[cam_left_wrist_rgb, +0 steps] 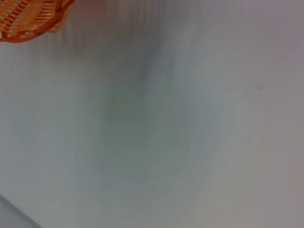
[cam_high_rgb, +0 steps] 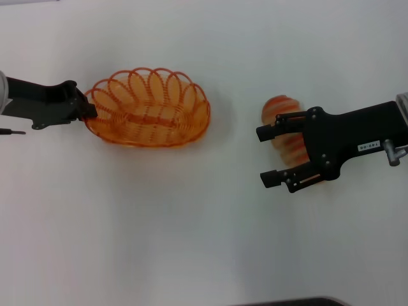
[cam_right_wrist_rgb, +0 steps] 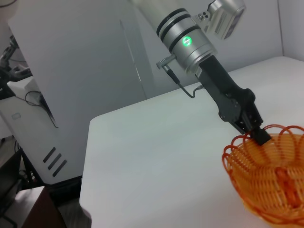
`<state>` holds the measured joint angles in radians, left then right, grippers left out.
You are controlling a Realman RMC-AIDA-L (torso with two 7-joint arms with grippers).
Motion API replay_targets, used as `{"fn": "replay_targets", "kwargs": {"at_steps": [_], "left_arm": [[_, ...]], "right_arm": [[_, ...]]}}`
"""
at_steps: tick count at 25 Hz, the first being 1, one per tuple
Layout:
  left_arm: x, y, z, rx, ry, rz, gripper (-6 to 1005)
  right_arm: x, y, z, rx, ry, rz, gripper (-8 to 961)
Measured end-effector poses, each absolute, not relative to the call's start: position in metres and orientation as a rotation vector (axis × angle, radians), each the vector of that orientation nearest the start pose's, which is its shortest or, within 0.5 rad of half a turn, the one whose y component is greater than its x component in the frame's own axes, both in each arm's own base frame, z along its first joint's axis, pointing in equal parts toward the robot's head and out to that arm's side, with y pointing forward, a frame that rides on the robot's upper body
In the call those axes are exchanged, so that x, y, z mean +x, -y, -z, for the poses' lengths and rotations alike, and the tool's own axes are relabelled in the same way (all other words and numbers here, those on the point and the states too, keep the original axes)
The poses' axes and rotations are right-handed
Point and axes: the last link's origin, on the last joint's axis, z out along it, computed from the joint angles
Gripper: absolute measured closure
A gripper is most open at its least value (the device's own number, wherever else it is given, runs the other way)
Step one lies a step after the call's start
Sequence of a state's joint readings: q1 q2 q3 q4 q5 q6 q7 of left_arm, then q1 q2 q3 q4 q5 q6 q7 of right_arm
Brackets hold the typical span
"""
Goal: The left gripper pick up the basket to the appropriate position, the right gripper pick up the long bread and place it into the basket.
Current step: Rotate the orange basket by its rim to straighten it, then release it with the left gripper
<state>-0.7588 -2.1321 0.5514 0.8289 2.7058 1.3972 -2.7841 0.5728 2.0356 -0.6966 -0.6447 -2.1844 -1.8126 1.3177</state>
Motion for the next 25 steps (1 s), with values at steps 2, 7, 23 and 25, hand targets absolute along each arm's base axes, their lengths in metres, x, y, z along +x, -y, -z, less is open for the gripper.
{"fn": "replay_targets", "kwargs": {"at_steps": [2, 7, 23, 25], "left_arm": [[-0.265, -0.379, -0.005, 2.368, -2.535, -0.241, 911], [-0.270, -0.374, -0.006, 2.322, -2.570, -0.338, 876], [-0.281, -0.362, -0.011, 2.362, -2.502, -0.438, 620], [-0.279, -0.361, -0.020, 2.477, -2.389, -0.504, 577]], "right_arm": [[0.257, -0.300, -0.004, -3.081, -0.443, -0.612, 25], [0.259, -0.296, -0.003, -3.090, -0.412, -0.617, 25], [0.259, -0.292, -0.001, -3.083, -0.460, -0.651, 24], [0.258, -0.295, -0.004, -3.059, -0.517, -0.680, 24]]}}
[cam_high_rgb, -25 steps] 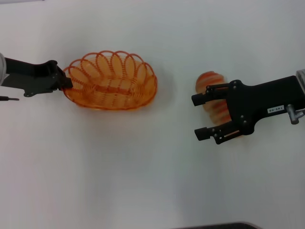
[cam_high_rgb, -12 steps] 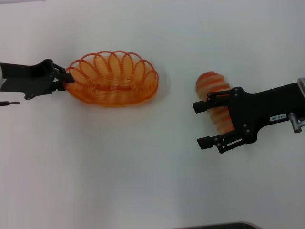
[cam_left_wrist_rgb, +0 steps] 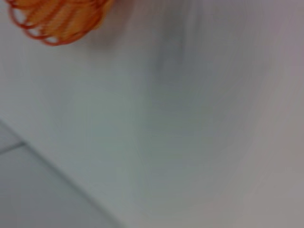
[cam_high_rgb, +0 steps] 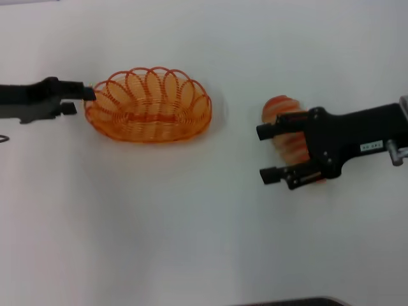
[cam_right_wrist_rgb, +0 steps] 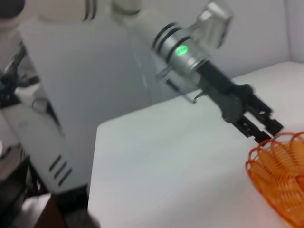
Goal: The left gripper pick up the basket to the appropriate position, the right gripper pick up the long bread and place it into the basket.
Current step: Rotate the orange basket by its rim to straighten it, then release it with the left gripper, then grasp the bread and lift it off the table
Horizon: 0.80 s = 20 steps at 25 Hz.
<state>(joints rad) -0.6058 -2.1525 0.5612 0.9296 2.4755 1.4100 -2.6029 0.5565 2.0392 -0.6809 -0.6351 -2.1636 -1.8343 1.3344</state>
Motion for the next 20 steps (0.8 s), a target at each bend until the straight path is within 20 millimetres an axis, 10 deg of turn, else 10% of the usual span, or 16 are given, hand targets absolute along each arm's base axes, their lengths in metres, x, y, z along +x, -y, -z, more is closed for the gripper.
{"fn": "replay_targets", "kwargs": {"at_steps": [3, 11, 20], "left_arm": [[-0.280, -0.355, -0.035, -2.165, 1.693, 0.478, 414], [-0.280, -0.320, -0.062, -2.587, 1.008, 0.720, 420], [-0.290, -0.289, -0.029, -2.864, 0.779, 0.510, 421]], "right_arm": [[0.254, -0.301, -0.010, -3.013, -0.615, -0.736, 24], [0.248, -0.316, -0.020, -2.887, -0.854, -0.821, 24], [0.256, -0.331, -0.023, -2.740, -0.999, -0.809, 25]]}}
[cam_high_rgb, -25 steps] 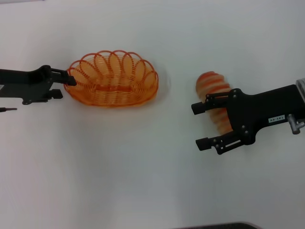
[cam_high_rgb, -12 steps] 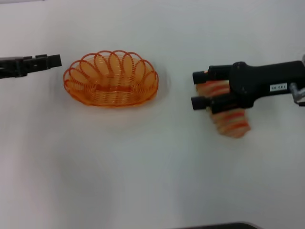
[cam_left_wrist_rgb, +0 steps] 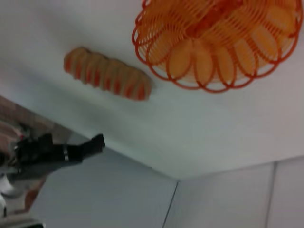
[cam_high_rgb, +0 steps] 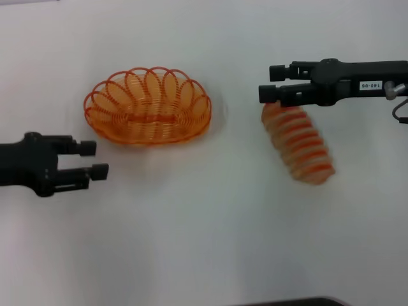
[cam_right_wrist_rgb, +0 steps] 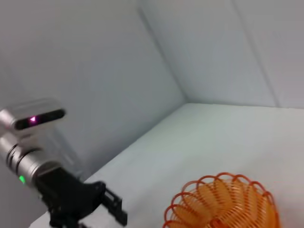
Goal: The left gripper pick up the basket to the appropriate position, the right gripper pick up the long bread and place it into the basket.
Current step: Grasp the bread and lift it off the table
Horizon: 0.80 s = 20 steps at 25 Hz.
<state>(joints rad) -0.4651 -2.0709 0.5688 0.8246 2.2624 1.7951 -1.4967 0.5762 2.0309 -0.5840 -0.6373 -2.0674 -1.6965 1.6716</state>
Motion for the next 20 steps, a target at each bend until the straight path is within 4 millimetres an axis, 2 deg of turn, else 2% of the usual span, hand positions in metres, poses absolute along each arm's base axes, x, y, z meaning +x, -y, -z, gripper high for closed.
{"fn": "replay_targets", "kwargs": {"at_steps": [11, 13, 17, 20], "left_arm": [[-0.293, -0.292, -0.023, -2.842, 0.783, 0.472, 423], [-0.293, -0.293, -0.021, -2.843, 0.785, 0.466, 423], [-0.293, -0.294, -0.021, -2.853, 0.795, 0.457, 423], [-0.294, -0.294, -0.021, -2.848, 0.799, 0.449, 424]], "right_arm": [[0.253, -0.344, -0.028, -2.707, -1.098, -0.756, 25], [0.248, -0.350, -0.032, -2.741, -1.142, -0.680, 26], [0.236, -0.363, -0.040, -2.789, -1.317, -0.356, 26], [0.226, -0.369, -0.049, -2.762, -1.401, -0.104, 26]]}}
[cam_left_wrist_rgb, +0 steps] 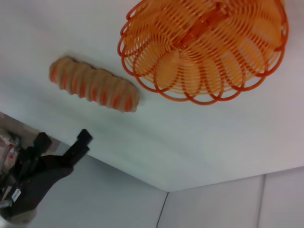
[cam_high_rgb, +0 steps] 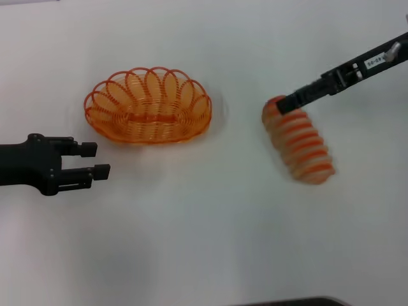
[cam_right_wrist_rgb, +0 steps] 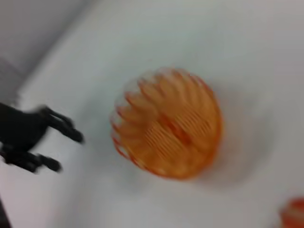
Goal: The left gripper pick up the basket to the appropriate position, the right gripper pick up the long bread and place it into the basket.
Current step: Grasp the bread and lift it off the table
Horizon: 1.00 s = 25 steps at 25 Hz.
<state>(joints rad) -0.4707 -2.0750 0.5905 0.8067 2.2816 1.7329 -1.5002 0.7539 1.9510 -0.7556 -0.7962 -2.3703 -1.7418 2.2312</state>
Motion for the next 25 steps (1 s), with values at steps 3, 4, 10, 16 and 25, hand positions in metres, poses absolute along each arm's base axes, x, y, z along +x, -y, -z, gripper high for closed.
{"fn": "replay_targets", "kwargs": {"at_steps": [3, 4, 10, 16, 25], "left_arm": [[-0.294, -0.292, -0.020, -2.859, 0.808, 0.448, 424], [-0.294, -0.290, -0.020, -2.868, 0.812, 0.452, 424], [-0.292, -0.286, -0.021, -2.897, 0.813, 0.468, 425], [-0.289, -0.284, -0.021, -2.918, 0.795, 0.480, 426], [-0.282, -0.288, -0.017, -2.956, 0.769, 0.466, 427]], "right_arm": [[0.222, -0.373, -0.053, -2.694, -1.482, 0.117, 26], [0.222, -0.374, -0.053, -2.666, -1.504, 0.192, 27], [0.219, -0.387, -0.039, -2.509, -1.524, 0.427, 27], [0.215, -0.393, -0.021, -2.429, -1.498, 0.524, 28], [0.213, -0.392, 0.003, -2.436, -1.489, 0.576, 63]]}}
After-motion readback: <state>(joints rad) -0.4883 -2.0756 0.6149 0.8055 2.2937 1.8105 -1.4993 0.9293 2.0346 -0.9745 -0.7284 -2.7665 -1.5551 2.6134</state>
